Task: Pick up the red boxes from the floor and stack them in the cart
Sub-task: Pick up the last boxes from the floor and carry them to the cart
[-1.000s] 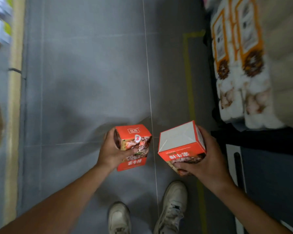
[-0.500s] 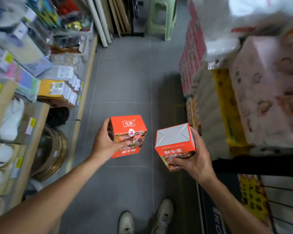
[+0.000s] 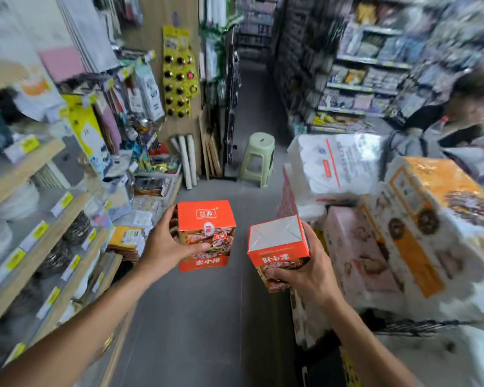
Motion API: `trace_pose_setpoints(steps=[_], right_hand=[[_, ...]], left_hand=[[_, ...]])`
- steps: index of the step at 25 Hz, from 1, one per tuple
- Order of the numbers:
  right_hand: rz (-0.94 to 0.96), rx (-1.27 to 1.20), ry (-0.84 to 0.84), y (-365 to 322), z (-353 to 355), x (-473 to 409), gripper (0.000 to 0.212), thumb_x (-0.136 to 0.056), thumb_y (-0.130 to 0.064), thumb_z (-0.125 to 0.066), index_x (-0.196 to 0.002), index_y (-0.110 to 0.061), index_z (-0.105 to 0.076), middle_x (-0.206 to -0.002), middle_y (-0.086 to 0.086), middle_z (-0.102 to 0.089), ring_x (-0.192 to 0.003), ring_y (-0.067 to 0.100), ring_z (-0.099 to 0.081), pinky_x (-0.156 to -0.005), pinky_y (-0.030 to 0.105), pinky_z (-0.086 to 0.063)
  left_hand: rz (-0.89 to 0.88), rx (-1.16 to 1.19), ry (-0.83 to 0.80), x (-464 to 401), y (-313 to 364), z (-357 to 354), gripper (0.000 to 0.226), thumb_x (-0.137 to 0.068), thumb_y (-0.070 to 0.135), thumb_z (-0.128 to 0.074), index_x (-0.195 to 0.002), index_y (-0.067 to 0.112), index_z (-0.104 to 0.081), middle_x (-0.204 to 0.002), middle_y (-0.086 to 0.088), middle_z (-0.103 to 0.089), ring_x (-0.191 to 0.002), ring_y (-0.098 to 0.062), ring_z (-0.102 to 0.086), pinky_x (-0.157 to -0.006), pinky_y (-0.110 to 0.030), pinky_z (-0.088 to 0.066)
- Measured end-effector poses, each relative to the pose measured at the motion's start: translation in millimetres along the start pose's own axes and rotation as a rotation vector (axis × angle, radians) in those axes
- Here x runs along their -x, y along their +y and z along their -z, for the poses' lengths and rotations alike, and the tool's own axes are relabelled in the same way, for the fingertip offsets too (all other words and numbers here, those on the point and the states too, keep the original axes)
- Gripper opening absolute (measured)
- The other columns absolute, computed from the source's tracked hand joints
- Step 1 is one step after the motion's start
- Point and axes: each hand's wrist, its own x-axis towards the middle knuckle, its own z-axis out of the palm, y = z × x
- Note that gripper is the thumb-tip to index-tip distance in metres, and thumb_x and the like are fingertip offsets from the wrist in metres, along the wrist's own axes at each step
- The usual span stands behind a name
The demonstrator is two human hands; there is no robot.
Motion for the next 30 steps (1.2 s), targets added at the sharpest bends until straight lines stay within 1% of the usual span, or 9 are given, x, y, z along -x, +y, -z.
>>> trace_pose_setpoints(steps=[7, 9, 12, 14, 17, 20, 23, 27, 30], right_hand=[[0.125, -0.062, 0.046, -69.2, 25.9, 12.9, 0.112, -0.047, -0.051, -0.102, -0.143, -0.042, -0.044, -0.131, -0.008, -0.064, -0.12, 0.015, -0.064, -0.1, 0.051, -0.055], [0.187, -0.042, 0.031, -81.3, 31.5, 13.8, 0.114, -0.049, -0.051, -0.101, -0.145, -0.038, -0.042, -0.133, -0.009, -0.061, -0.122, 0.011, -0.061, -0.104, 0.047, -0.053], [0.253, -0.054, 0.002, -92.0, 36.9, 12.4, 0.114, -0.048, -0.054, -0.099, -0.146, -0.037, -0.042, -0.133, -0.008, -0.059, -0.122, 0.008, -0.059, -0.105, 0.044, -0.052], [0.272, -0.073, -0.03, -97.9, 38.4, 12.1, 0.114, -0.049, -0.053, -0.099, -0.146, -0.041, -0.039, -0.134, -0.009, -0.057, -0.123, 0.008, -0.059, -0.106, 0.047, -0.052], [0.325, -0.091, -0.07, -103.1, 39.9, 6.3, 0.115, -0.049, -0.053, -0.098, -0.146, -0.044, -0.037, -0.135, -0.014, -0.053, -0.126, 0.005, -0.055, -0.108, 0.046, -0.05], [0.368, -0.136, -0.12, -110.5, 36.8, -0.7, 0.116, -0.05, -0.053, -0.098, -0.147, -0.045, -0.036, -0.136, -0.014, -0.052, -0.127, 0.004, -0.054, -0.108, 0.041, -0.05], [0.416, -0.189, -0.191, -122.5, 24.1, -9.0, 0.121, -0.049, -0.05, -0.099, -0.151, -0.043, -0.034, -0.139, -0.016, -0.049, -0.129, 0.003, -0.051, -0.11, 0.038, -0.048], [0.485, -0.256, -0.3, -143.1, -0.1, -11.9, 0.121, -0.049, -0.053, -0.097, -0.151, -0.042, -0.034, -0.138, -0.018, -0.048, -0.13, 0.002, -0.05, -0.111, 0.035, -0.046], [0.529, -0.29, -0.371, -158.8, -17.4, -9.3, 0.115, -0.051, -0.048, -0.099, -0.146, -0.052, -0.033, -0.139, -0.02, -0.047, -0.132, 0.002, -0.049, -0.112, 0.035, -0.046]], left_hand=[[-0.079, -0.016, 0.074, 44.7, 69.0, 56.2, 0.115, -0.047, 0.036, -0.098, -0.147, 0.028, -0.042, -0.123, 0.008, -0.067, -0.112, -0.009, -0.062, -0.099, -0.034, -0.048], [-0.095, -0.026, 0.103, 61.0, 84.1, 60.4, 0.11, -0.051, 0.031, -0.098, -0.145, 0.03, -0.042, -0.12, 0.012, -0.064, -0.108, -0.006, -0.06, -0.098, -0.033, -0.045], [-0.109, -0.049, 0.157, 82.3, 97.8, 58.4, 0.102, -0.056, 0.023, -0.098, -0.138, 0.041, -0.039, -0.111, 0.024, -0.058, -0.099, 0.011, -0.053, -0.086, -0.024, -0.044], [-0.108, -0.072, 0.191, 96.8, 110.2, 57.9, 0.104, -0.053, 0.029, -0.099, -0.14, 0.038, -0.042, -0.116, 0.021, -0.062, -0.103, 0.008, -0.057, -0.086, -0.022, -0.047], [-0.089, -0.085, 0.246, 115.0, 125.1, 59.7, 0.115, -0.045, 0.045, -0.1, -0.144, 0.039, -0.042, -0.124, 0.013, -0.066, -0.115, -0.008, -0.063, -0.099, -0.044, -0.052], [-0.084, -0.095, 0.301, 133.7, 134.5, 62.0, 0.117, -0.037, 0.058, -0.098, -0.14, 0.036, -0.047, -0.121, 0.011, -0.069, -0.111, -0.01, -0.066, -0.098, -0.05, -0.054], [-0.048, -0.099, 0.397, 155.3, 138.5, 66.1, 0.12, -0.033, 0.064, -0.095, -0.139, 0.037, -0.047, -0.118, 0.013, -0.07, -0.107, -0.004, -0.067, -0.095, -0.047, -0.056], [0.01, -0.102, 0.517, 183.3, 139.8, 81.0, 0.108, -0.039, 0.053, -0.098, -0.134, 0.043, -0.049, -0.118, 0.014, -0.071, -0.106, -0.004, -0.068, -0.093, -0.04, -0.055], [0.028, -0.099, 0.612, 204.2, 140.1, 91.7, 0.099, -0.044, 0.039, -0.101, -0.131, 0.042, -0.052, -0.117, 0.012, -0.07, -0.1, 0.005, -0.067, -0.088, -0.029, -0.053]])
